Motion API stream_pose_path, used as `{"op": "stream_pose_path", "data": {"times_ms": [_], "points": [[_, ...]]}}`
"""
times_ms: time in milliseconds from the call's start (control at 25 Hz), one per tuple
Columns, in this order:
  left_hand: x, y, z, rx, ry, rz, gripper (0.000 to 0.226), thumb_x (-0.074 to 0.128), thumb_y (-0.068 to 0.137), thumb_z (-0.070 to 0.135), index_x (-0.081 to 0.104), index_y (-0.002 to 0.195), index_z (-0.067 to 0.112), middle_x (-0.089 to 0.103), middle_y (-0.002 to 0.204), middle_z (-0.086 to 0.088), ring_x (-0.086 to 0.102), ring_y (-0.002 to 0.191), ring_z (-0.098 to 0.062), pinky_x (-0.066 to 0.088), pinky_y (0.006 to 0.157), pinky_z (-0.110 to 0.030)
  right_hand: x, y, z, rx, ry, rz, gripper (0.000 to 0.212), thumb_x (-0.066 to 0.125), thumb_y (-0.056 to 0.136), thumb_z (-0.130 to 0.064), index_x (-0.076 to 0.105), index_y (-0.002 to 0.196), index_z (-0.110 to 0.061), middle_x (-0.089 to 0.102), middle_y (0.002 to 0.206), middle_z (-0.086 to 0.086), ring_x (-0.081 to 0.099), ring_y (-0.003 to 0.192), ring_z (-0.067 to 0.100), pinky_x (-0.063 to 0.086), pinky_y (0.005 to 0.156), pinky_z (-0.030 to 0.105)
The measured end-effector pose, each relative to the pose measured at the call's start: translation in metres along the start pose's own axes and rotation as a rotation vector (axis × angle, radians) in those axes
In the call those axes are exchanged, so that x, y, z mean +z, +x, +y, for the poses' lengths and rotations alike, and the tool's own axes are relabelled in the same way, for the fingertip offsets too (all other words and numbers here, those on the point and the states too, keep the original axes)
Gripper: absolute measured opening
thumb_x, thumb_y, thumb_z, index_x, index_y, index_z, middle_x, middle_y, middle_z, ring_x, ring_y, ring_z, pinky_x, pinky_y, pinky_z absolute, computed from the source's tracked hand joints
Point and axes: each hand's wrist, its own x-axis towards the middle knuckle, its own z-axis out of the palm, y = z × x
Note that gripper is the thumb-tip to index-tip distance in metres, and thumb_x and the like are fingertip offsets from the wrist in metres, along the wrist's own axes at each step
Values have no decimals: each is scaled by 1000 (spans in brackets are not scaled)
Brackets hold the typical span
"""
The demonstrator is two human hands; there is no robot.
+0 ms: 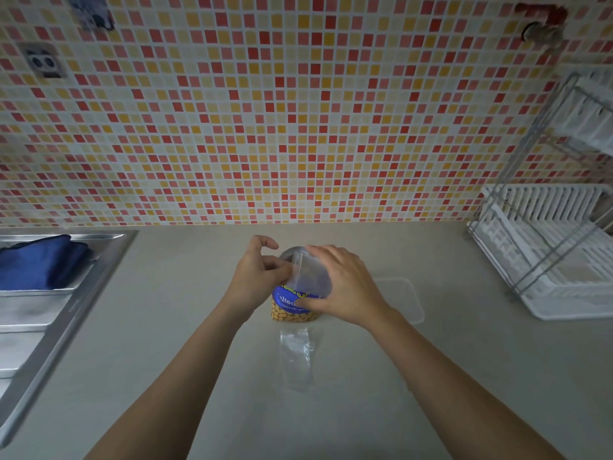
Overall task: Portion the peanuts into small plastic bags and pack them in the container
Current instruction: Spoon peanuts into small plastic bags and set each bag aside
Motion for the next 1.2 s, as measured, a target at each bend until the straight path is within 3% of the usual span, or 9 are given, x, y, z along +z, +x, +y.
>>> {"op": "stream_pose_path", "data": {"times_ms": [280, 400, 480, 560, 680, 760, 880, 1000, 1200], "points": [[1, 7, -2, -20, -2, -13, 39, 67, 80, 9, 45, 110, 18, 72, 74, -7, 68, 75, -22, 57, 79, -41, 8, 5, 1, 37, 236, 76, 58, 77, 68, -42, 54, 120, -28, 60, 111, -11, 53, 99, 8, 41, 88, 25], [1, 9, -1, 21, 8, 6, 33, 66, 83, 22, 48, 110, 16, 70, 78, -4, 65, 68, -14, 56, 68, -32, 13, 8, 9, 94, 418, 106, 53, 79, 67, -40, 58, 115, -27, 59, 106, -15, 55, 98, 2, 45, 84, 19], [-3, 16, -3, 113, 183, 135, 26, 60, 86, 32, 51, 105, 17, 63, 86, 0, 60, 69, -11, 49, 61, -23, 15, 9, 18, 158, 496, 151, 54, 80, 66, -39, 59, 114, -24, 59, 106, -15, 55, 99, -3, 44, 82, 10], [-11, 29, -13, 162, 474, 292, 33, 58, 88, 36, 53, 112, 14, 57, 104, -4, 58, 79, -14, 46, 68, -24, 15, 9, 28, 230, 560, 173, 56, 80, 66, -35, 59, 116, -23, 59, 108, -14, 53, 99, -8, 41, 79, 3], [-19, 53, -30, -73, 634, 260, 52, 57, 87, 42, 50, 125, 7, 53, 124, -13, 57, 101, -24, 46, 82, -32, 19, 12, 40, 336, 615, 121, 59, 79, 68, -38, 55, 121, -23, 58, 113, -13, 52, 101, -4, 42, 76, 4], [-14, 61, -35, -110, 555, 207, 41, 57, 88, 36, 58, 115, 5, 64, 107, -13, 56, 88, -20, 44, 73, -28, 27, 13, 46, 418, 664, 63, 61, 78, 69, -41, 54, 122, -24, 57, 115, -11, 53, 102, 2, 43, 74, 11], [-4, 65, -33, -1, 434, 223, 24, 60, 87, 27, 69, 95, 5, 67, 80, -8, 57, 70, -20, 44, 60, -26, 41, 12, 54, 469, 738, 8, 56, 78, 66, -45, 55, 114, -31, 59, 111, -9, 56, 102, 6, 43, 74, 15], [4, 63, -27, 116, 391, 142, 23, 60, 87, 27, 71, 84, 8, 69, 70, -10, 63, 68, -27, 49, 62, -32, 48, 14, 60, 514, 815, 32, 47, 77, 67, -45, 55, 107, -35, 62, 108, -10, 59, 103, 9, 45, 72, 14], [-7, 59, -14, 685, 702, 42, 17, 60, 87, 23, 72, 86, 11, 67, 70, -3, 54, 61, -11, 33, 58, -5, 49, 17, 67, 519, 861, 23, 39, 77, 67, -45, 56, 100, -39, 63, 105, -7, 59, 98, 8, 46, 65, 8]]}}
